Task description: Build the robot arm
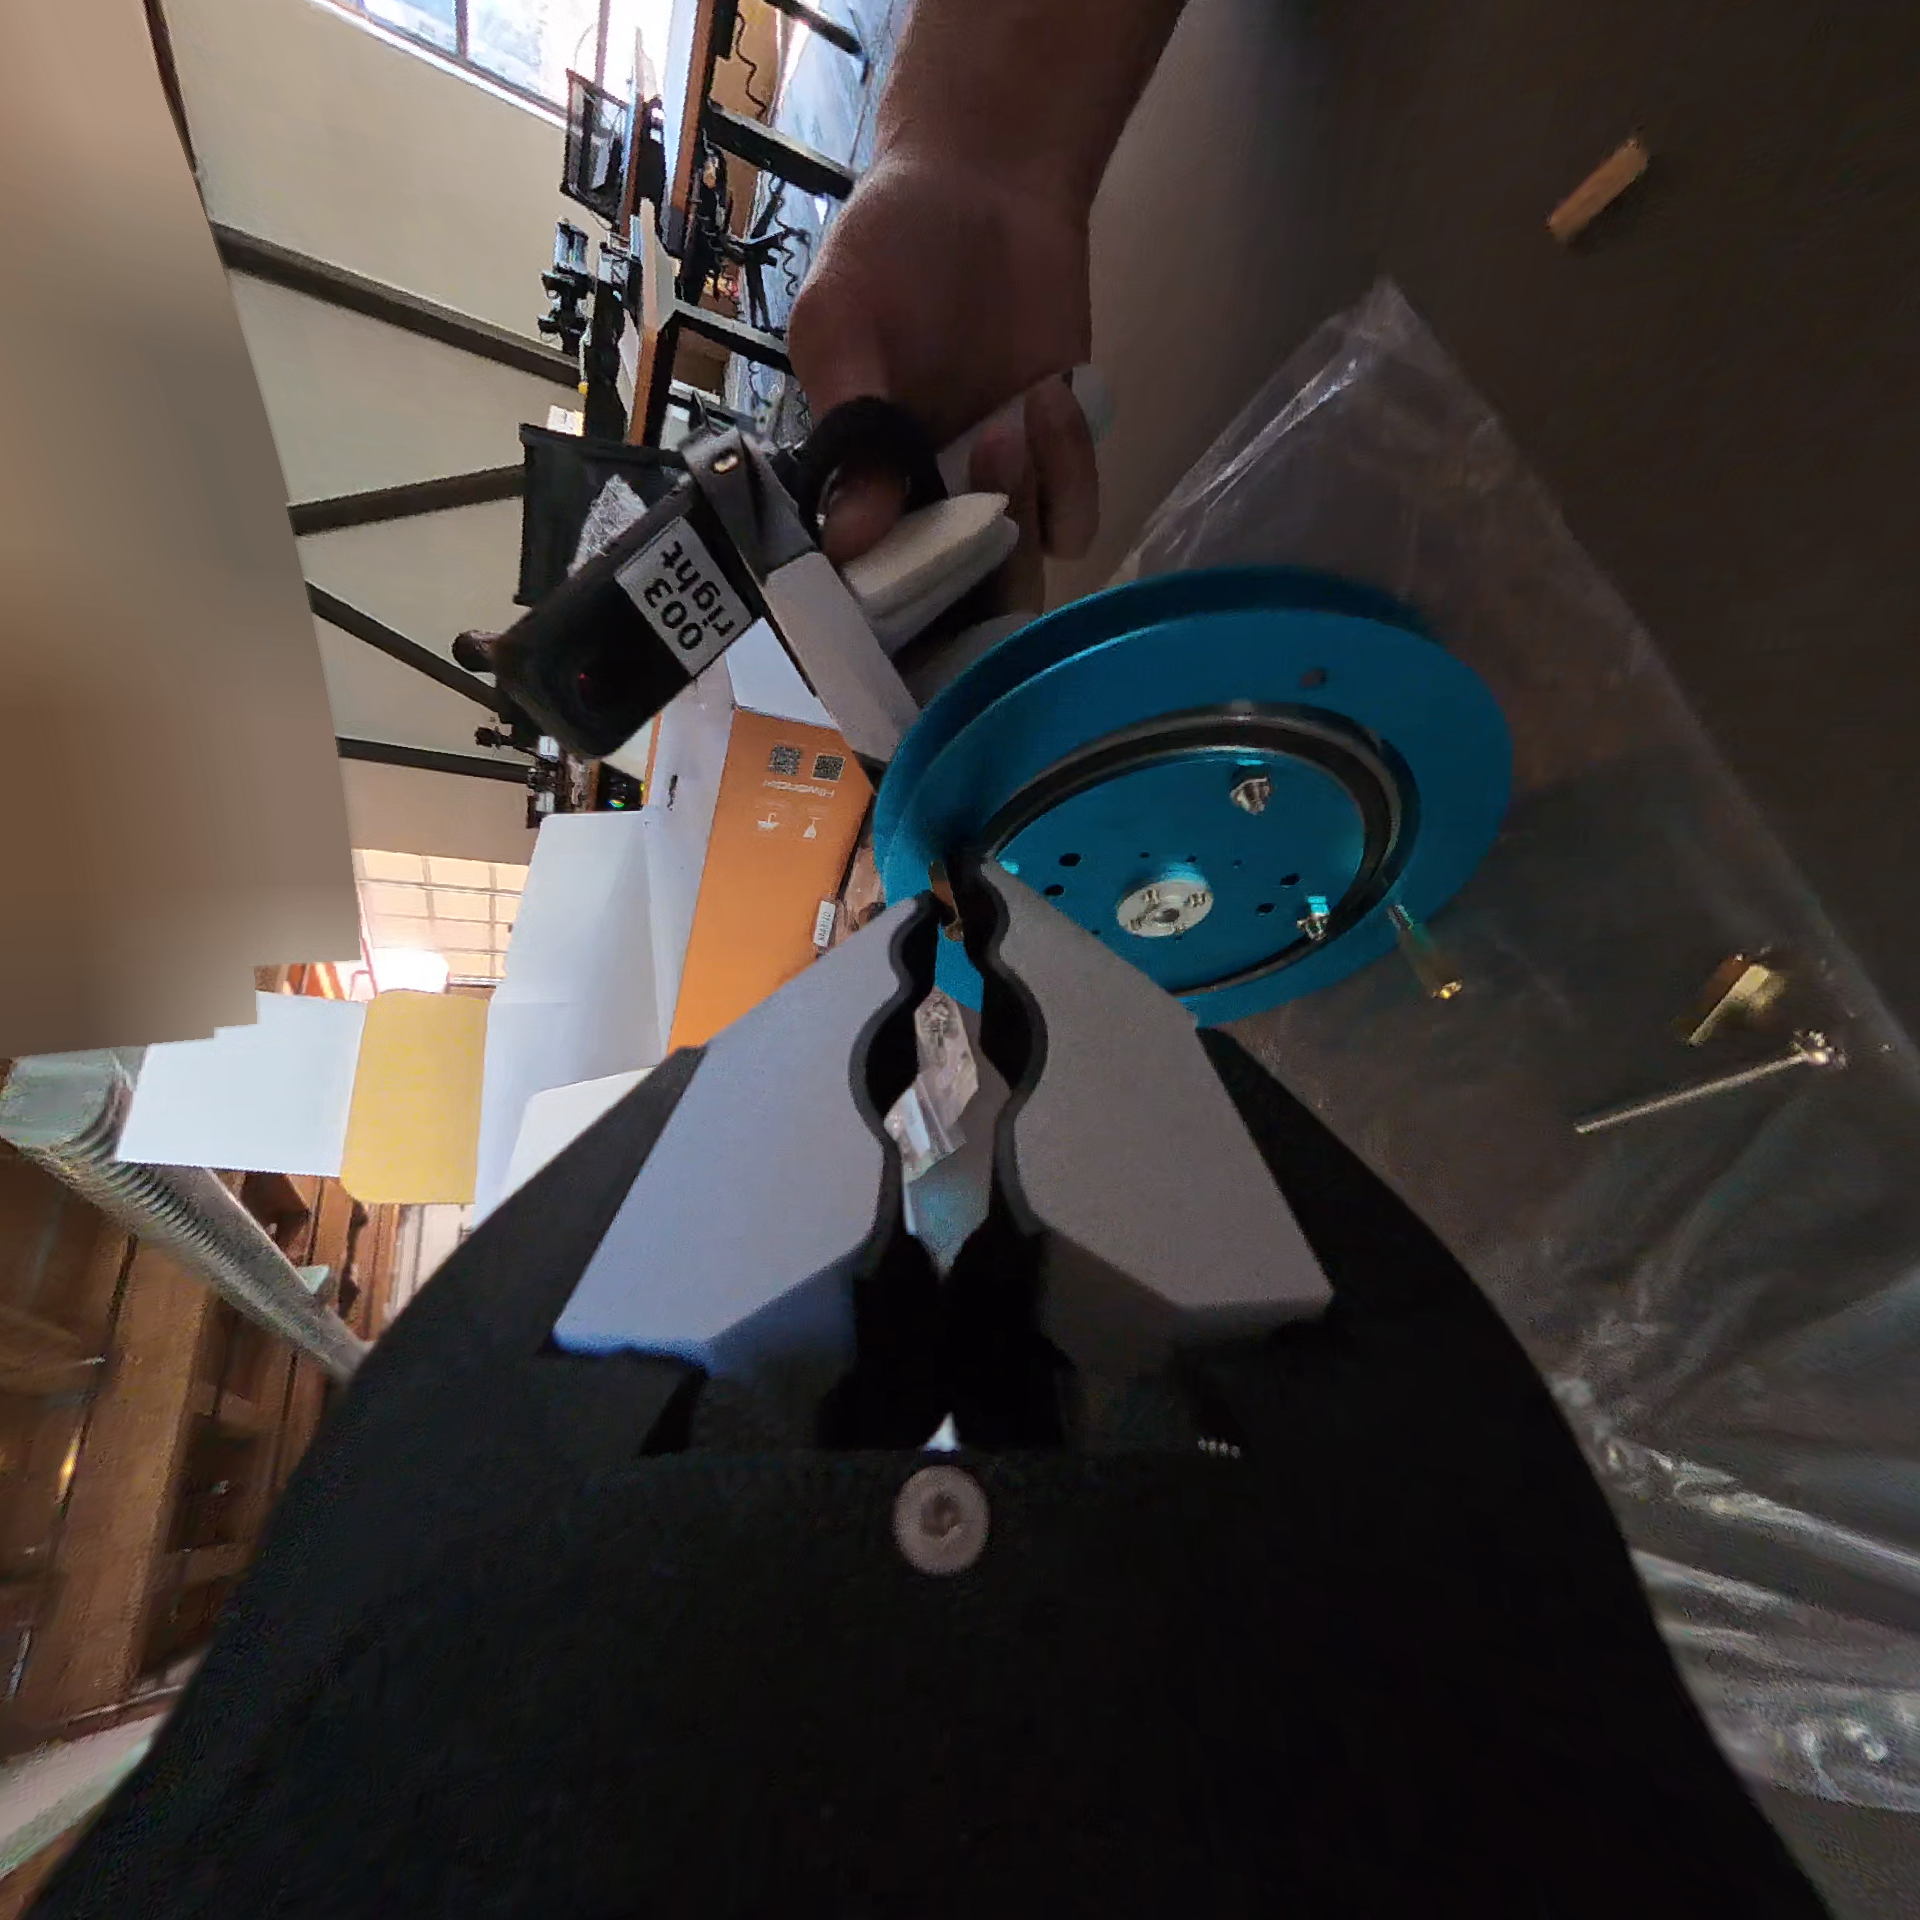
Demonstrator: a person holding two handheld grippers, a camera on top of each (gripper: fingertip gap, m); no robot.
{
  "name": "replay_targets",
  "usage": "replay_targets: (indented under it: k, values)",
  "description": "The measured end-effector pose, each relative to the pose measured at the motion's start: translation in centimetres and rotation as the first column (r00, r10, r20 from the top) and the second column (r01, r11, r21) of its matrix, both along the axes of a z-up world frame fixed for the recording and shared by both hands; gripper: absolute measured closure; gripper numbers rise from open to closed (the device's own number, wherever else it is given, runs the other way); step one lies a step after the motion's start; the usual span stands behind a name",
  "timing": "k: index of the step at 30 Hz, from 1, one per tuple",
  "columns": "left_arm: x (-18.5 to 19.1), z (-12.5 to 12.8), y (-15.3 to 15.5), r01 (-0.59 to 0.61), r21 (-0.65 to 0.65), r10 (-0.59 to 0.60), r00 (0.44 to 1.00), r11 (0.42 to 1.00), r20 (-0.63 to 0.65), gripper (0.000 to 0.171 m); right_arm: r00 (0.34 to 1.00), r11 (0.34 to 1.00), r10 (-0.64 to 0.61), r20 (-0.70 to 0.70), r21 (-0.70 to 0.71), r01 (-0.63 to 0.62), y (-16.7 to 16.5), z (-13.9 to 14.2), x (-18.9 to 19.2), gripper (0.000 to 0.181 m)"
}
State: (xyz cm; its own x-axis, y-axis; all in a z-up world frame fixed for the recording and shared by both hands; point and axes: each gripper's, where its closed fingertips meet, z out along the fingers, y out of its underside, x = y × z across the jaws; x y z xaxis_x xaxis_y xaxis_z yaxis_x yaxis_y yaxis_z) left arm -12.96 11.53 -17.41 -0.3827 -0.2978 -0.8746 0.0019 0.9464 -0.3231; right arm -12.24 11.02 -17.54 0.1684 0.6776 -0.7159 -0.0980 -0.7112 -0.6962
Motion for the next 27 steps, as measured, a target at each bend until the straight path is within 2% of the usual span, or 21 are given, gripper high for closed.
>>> replay_targets:
  k: [2,5,7,10,13,16,21,22,27]
  values:
    - [0.0,0.0,0.0,0.006,0.006,-0.006,1.000,1.000,-0.009,0.168,0.999,0.997,-0.010,0.038,0.080,0.006,-0.1,0.0,-0.1,0.178]
    - [-0.2,0.1,-0.2,-0.002,-0.128,-0.005,0.999,0.992,-0.050,0.167,0.986,0.941,-0.071,0.153,0.337,0.015,-0.2,-0.1,-0.3,0.178]
    - [-0.3,0.1,-0.2,-0.020,-0.222,0.002,0.997,0.975,-0.078,0.167,0.958,0.850,-0.149,0.243,0.527,-0.001,-0.1,-0.2,-0.2,0.175]
    - [-0.4,0.1,-0.1,-0.045,-0.378,-0.007,0.991,0.925,-0.136,0.167,0.901,0.681,-0.289,0.324,0.731,-0.044,0.1,0.0,0.2,0.163]
    - [-0.7,0.2,-0.5,-0.069,-0.566,-0.068,0.974,0.821,-0.218,0.167,0.862,0.509,-0.405,0.306,0.858,-0.066,0.1,0.8,0.4,0.158]
    - [-0.6,0.3,-0.3,-0.123,-0.705,-0.133,0.945,0.698,-0.297,0.167,0.829,0.374,-0.464,0.311,0.918,-0.135,-0.4,0.7,0.1,0.168]
    - [-0.6,0.4,-0.2,-0.222,-0.865,-0.290,0.880,0.450,-0.377,0.166,0.772,0.242,-0.570,0.281,0.956,-0.169,-0.3,0.8,0.0,0.167]
    - [-0.6,0.4,-0.3,-0.232,-0.879,-0.316,0.870,0.416,-0.379,0.166,0.760,0.215,-0.595,0.262,0.963,-0.164,-0.2,0.9,0.1,0.170]
    - [-0.4,0.4,-0.3,-0.285,-0.912,-0.398,0.831,0.294,-0.388,0.167,0.742,0.186,-0.614,0.270,0.963,-0.197,-0.2,0.5,0.0,0.175]
